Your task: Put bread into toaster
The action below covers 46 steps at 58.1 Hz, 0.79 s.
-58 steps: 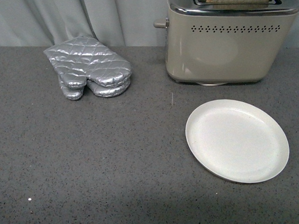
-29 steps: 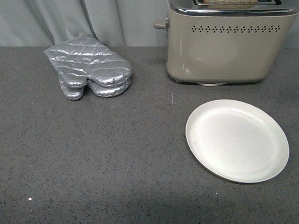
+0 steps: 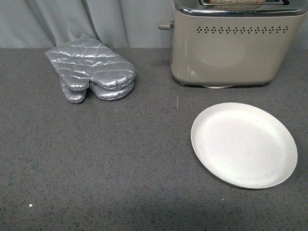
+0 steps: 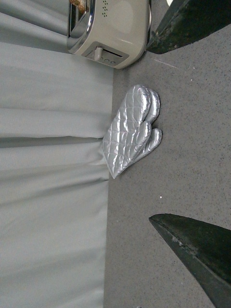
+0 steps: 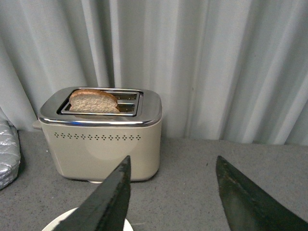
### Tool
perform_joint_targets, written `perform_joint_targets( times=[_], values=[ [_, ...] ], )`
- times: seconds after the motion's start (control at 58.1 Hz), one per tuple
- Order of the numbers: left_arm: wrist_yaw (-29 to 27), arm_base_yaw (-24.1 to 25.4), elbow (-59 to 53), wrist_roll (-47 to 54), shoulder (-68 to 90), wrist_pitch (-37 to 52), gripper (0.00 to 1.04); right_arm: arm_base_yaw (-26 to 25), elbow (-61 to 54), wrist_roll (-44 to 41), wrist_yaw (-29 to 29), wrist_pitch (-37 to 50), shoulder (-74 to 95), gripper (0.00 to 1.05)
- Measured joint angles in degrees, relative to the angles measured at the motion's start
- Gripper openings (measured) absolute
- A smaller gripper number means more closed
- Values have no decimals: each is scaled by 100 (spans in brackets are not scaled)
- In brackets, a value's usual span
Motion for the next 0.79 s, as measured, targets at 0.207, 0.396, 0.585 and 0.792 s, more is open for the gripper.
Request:
perform_joint_targets(
  times=[0.207,0.396,0.585,0.792],
  values=[
    [0,0,0,0,0,0,98,0,-323,76,-7,-247,-566,11],
    [-2,0,0,0,0,0,98,0,-551,90,-11,-638,-1204,0],
    [0,0,0,0,0,0,98,0,-728,92,-9,-957,-1709,0],
    [-2,0,0,0,0,0,98,0,-872,92,-9,-1158,-2100,0]
  ],
)
